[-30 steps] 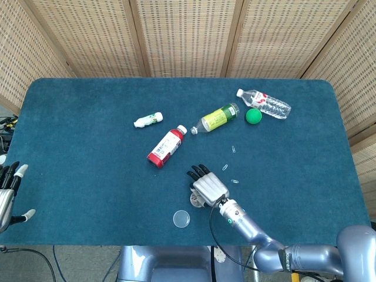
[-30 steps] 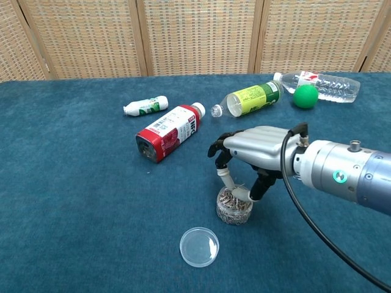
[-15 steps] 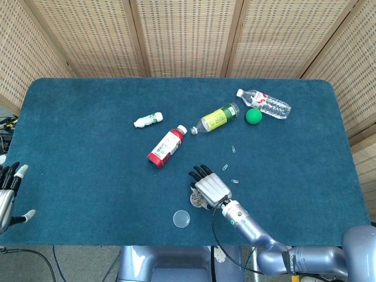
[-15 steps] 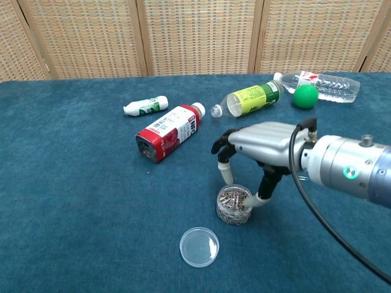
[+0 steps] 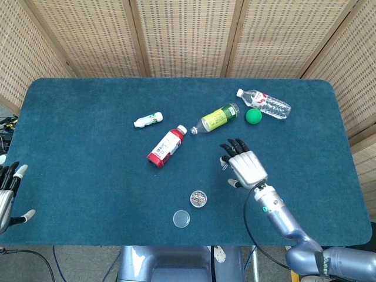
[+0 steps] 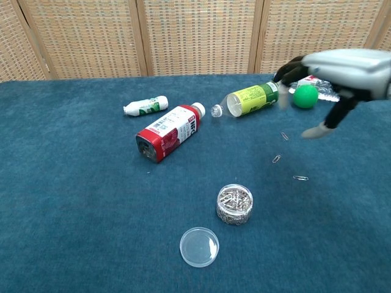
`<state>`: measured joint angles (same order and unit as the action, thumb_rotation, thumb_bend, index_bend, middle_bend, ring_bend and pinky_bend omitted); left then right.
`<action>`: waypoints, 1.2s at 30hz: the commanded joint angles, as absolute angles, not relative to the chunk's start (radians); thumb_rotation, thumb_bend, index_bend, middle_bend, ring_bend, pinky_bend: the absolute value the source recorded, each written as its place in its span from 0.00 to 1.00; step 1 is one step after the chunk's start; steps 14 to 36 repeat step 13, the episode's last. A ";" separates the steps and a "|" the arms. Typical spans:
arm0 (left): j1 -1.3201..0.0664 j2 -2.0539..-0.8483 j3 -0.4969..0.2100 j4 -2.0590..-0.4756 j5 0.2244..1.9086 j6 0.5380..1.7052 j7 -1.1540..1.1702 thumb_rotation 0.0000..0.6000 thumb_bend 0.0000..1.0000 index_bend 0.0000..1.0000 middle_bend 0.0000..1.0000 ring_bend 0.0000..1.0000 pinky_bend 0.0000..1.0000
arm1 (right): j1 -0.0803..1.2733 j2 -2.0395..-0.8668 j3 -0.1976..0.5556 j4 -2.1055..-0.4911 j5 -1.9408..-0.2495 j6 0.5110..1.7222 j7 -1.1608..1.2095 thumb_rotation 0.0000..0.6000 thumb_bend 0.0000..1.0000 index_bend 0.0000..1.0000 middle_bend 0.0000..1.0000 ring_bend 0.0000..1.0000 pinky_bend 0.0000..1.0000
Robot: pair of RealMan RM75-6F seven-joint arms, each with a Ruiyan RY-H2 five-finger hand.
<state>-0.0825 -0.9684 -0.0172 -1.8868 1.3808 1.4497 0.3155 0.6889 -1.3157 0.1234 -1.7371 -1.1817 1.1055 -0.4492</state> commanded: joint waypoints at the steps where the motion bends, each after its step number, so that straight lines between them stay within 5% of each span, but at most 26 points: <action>1: -0.080 -0.971 -0.016 -1.885 1.386 1.455 0.319 1.00 0.00 0.00 0.00 0.00 0.00 | 0.624 -1.256 0.094 -1.695 -1.245 1.168 -0.374 1.00 0.01 0.19 0.07 0.00 0.03; 3: -0.077 -0.972 -0.015 -1.886 1.392 1.462 0.318 1.00 0.00 0.00 0.00 0.00 0.00 | 0.588 -1.236 0.082 -1.656 -1.275 1.204 -0.322 1.00 0.00 0.09 0.01 0.00 0.00; 9: -0.068 -0.975 -0.011 -1.888 1.412 1.481 0.322 1.00 0.00 0.00 0.00 0.00 0.00 | 0.483 -1.213 0.040 -1.541 -1.347 1.299 -0.154 1.00 0.00 0.02 0.00 0.00 0.00; 36: -0.062 -0.981 -0.010 -1.885 1.419 1.493 0.334 1.00 0.00 0.00 0.00 0.00 0.00 | 0.414 -1.208 0.012 -1.482 -1.383 1.368 -0.096 1.00 0.00 0.01 0.00 0.00 0.00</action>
